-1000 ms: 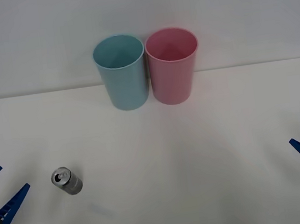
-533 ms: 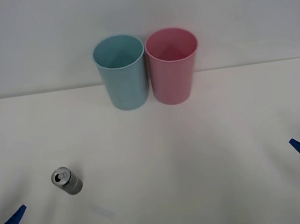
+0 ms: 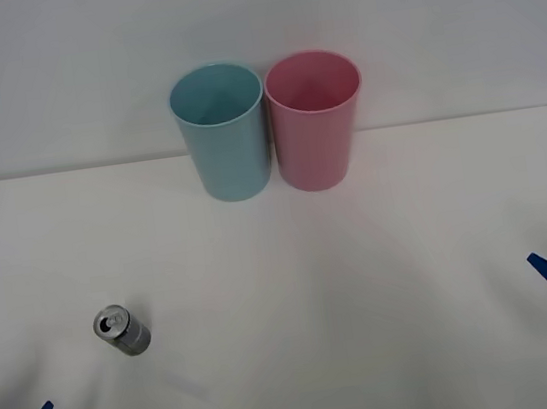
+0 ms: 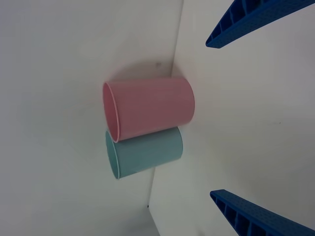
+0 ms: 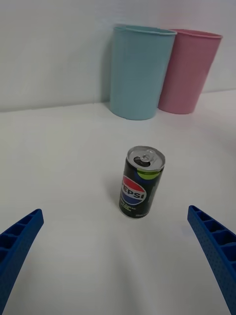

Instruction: Grasp the object on the table and drop it into the matching bin: aluminum can to the light blue bin, PET bottle to the pink bin.

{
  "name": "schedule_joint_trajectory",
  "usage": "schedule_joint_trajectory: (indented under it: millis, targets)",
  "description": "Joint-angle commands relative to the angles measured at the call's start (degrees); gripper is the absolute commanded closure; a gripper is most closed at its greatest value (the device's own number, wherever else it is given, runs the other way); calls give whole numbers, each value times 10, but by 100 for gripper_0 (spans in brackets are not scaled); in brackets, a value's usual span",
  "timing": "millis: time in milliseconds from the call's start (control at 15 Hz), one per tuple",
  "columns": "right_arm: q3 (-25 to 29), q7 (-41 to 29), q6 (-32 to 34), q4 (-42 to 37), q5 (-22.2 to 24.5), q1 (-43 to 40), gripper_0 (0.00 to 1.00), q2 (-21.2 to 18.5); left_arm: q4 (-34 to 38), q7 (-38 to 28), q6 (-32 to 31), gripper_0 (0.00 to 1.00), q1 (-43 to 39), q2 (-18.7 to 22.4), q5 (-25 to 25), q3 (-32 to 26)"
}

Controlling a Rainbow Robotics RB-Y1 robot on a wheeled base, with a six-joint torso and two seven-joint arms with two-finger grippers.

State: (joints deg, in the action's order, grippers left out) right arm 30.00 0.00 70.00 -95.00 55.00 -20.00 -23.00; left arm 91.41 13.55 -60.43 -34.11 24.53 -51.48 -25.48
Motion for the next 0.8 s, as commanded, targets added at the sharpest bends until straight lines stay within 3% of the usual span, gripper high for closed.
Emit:
schedule_joint_trajectory:
  millis: [67,400,800]
  targets:
    - [0,0,0,0,0,0,0,0,0,42,44,0,-1,0,7,30]
    - [0,0,0,0,0,0,0,0,-1,80,108,0,7,-3,9,85]
    - [0,0,0,0,0,0,0,0,-51,119,111,0,58,-44,9,109]
